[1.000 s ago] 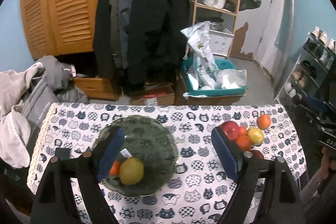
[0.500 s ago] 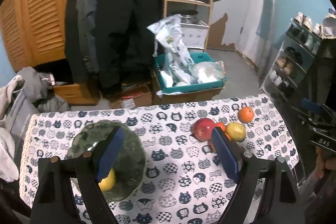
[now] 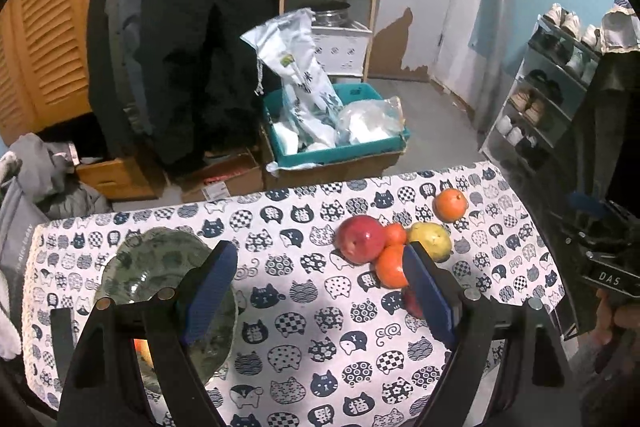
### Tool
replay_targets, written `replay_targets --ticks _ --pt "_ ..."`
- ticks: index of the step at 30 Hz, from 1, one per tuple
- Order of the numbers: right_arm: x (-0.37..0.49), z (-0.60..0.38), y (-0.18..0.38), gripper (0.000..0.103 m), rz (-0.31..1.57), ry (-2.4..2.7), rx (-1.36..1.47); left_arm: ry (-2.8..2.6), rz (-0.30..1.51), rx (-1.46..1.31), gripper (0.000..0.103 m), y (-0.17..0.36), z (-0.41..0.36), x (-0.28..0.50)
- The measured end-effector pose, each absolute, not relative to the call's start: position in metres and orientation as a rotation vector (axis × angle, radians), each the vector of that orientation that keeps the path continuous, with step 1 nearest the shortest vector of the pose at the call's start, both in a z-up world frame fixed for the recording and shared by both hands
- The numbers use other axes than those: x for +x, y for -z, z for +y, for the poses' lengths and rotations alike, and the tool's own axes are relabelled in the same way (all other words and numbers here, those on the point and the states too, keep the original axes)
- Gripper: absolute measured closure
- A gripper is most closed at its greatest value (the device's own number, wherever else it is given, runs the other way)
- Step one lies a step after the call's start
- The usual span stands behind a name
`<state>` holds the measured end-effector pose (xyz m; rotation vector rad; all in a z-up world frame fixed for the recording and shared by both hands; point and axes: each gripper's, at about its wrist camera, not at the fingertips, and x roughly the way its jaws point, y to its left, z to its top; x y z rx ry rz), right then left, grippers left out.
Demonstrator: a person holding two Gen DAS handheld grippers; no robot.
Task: Organize fruits
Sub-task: 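Withdraw both tools from the bowl back toward the fruit cluster, then grasp a red apple with the right tool while the left tool grasps another red apple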
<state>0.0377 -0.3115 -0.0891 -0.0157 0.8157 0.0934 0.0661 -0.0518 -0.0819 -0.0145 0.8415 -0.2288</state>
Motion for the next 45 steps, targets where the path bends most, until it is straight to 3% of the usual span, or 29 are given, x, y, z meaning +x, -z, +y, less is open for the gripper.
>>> replay_targets --ticks 24,45 --pt "0.080 -0.290 0.223 0.019 1.163 -0.160 0.032 0.183 1.055 0.018 0.017 0.190 -0.070 0.102" --pt "0.099 -0.263 0.286 0.022 1.287 -0.190 -0.018 0.158 1.152 0.051 0.017 0.242 -0.074 0.111"
